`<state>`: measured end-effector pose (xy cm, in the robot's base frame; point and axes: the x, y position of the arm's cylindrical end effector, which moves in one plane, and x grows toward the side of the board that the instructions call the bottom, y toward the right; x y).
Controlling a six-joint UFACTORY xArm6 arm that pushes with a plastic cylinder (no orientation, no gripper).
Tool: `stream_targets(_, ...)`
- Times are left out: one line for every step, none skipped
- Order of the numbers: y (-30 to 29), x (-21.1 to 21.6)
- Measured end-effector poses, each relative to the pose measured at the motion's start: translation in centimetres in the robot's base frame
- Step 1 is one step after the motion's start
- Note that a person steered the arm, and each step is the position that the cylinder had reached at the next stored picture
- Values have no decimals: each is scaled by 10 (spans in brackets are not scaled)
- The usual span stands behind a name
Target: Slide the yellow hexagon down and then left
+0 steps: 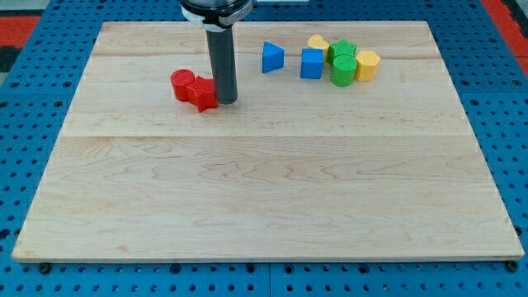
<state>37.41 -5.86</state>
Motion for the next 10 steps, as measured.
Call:
stream_targets(42,18)
stream_targets(120,40)
stream_targets(203,40)
stream_targets(287,24)
stream_targets(347,-11)
stream_targets(367,-71)
stream_targets(364,-97)
stream_targets(304,-96)
stream_targets(236,-85)
stream_targets(191,-68)
